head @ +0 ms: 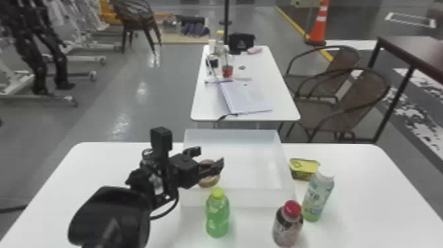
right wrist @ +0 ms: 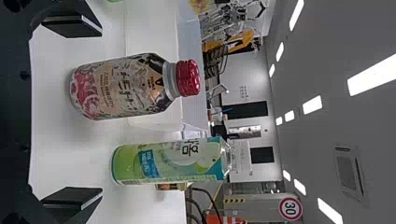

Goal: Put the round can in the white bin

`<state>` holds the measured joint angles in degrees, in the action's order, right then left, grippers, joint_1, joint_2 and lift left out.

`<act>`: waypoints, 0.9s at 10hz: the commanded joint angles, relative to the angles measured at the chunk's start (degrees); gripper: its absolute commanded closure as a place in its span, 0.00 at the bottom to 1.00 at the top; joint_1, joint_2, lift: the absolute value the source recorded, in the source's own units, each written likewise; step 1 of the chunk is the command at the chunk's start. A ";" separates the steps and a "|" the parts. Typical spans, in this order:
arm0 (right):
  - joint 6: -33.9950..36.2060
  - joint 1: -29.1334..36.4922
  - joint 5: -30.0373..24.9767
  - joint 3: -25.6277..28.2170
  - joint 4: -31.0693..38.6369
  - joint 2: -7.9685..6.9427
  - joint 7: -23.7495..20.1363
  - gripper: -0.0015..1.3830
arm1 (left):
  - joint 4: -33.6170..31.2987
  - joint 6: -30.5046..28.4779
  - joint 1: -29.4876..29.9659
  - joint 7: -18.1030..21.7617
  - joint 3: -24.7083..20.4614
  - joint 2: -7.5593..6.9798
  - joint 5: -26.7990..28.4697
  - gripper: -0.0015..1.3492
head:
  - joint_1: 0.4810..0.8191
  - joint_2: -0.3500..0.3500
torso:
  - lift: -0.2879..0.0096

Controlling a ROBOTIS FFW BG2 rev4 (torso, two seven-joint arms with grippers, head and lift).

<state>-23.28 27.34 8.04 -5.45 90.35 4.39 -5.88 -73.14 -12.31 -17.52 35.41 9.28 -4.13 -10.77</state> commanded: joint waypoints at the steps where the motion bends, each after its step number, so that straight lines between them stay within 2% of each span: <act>1: -0.01 0.00 0.04 0.00 0.00 0.00 -0.01 0.07 | 0.02 0.62 0.03 -0.08 -0.67 0.00 0.23 0.11 | 0.20 0.50 | 0.63; 4: -0.18 0.08 0.13 0.09 0.00 0.09 -0.01 0.07 | -1.21 3.61 1.70 -0.43 -2.60 0.17 -0.12 0.10 | 0.20 0.50 | 0.63; 6: -0.18 0.08 0.22 0.09 0.00 0.09 -0.01 0.07 | -5.08 8.00 6.44 -2.10 -6.47 0.61 0.40 0.10 | 0.20 0.50 | 0.63; 7: -0.27 0.08 0.13 0.09 0.09 0.09 -0.01 0.07 | -7.45 10.46 9.69 -3.33 -8.84 1.05 0.58 0.10 | 0.20 0.50 | 0.63; 9: -0.27 0.26 0.13 0.09 0.35 0.09 -0.01 0.07 | -12.38 13.89 16.99 -5.44 -14.82 3.25 1.90 0.10 | 0.20 0.50 | 0.63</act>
<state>-23.55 27.51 8.18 -5.36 90.59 4.52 -5.89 -83.88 0.61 -2.85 30.08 -3.61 -1.63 -9.46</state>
